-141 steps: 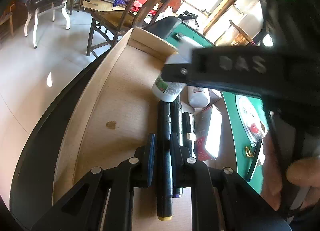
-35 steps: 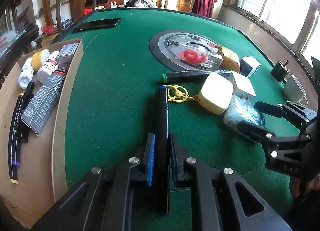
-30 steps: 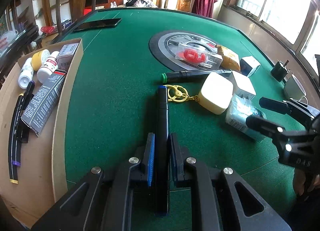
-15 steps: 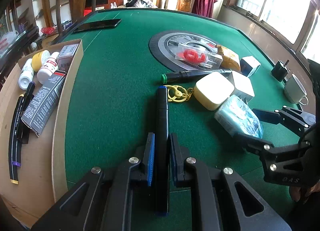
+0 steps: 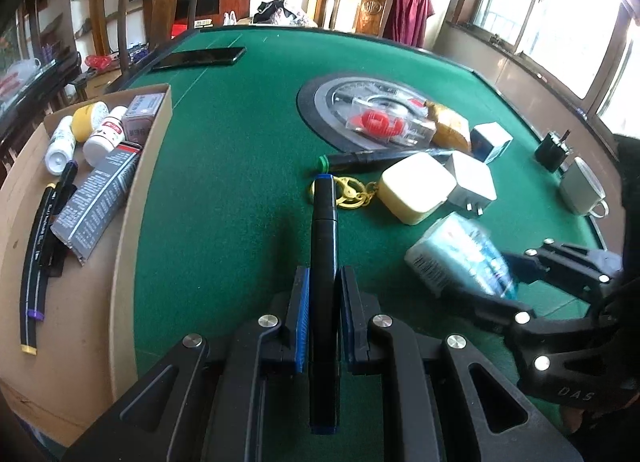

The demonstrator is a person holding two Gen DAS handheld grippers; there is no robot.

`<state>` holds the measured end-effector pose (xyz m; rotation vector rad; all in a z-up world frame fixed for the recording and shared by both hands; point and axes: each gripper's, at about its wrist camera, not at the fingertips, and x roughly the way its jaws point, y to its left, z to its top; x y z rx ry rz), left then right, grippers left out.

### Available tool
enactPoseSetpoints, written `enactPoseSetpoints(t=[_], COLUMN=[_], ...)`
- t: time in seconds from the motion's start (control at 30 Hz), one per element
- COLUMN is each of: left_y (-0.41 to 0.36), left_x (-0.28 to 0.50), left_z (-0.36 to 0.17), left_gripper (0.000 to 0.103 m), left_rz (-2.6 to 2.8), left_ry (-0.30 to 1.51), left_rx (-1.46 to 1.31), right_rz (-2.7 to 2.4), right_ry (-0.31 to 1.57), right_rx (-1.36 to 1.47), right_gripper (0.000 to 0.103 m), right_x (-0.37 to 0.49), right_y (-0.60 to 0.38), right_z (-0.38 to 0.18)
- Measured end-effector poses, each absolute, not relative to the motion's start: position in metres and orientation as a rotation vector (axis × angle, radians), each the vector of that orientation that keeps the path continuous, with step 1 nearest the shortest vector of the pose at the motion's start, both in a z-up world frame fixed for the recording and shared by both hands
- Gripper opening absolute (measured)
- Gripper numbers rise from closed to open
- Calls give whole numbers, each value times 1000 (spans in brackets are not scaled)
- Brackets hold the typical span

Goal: Organize objects
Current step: 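Grasp the blue cartoon snack bag with the right tool, then carry the snack bag and marker to the tray and release both inside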

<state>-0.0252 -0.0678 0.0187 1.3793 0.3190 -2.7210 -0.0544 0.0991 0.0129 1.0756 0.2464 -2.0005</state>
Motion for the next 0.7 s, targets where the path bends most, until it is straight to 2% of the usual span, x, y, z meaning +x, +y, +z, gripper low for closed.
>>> enactPoseSetpoints(t=[0.7], left_y=[-118], left_x=[25], left_z=[60], left_gripper=[12], left_rz=[-2780], left_ry=[494], left_rx=[1200], right_rz=[-1974], right_ry=[-34], right_rx=[1054], right_gripper=[39], right_x=[-27], right_y=[90], right_z=[27])
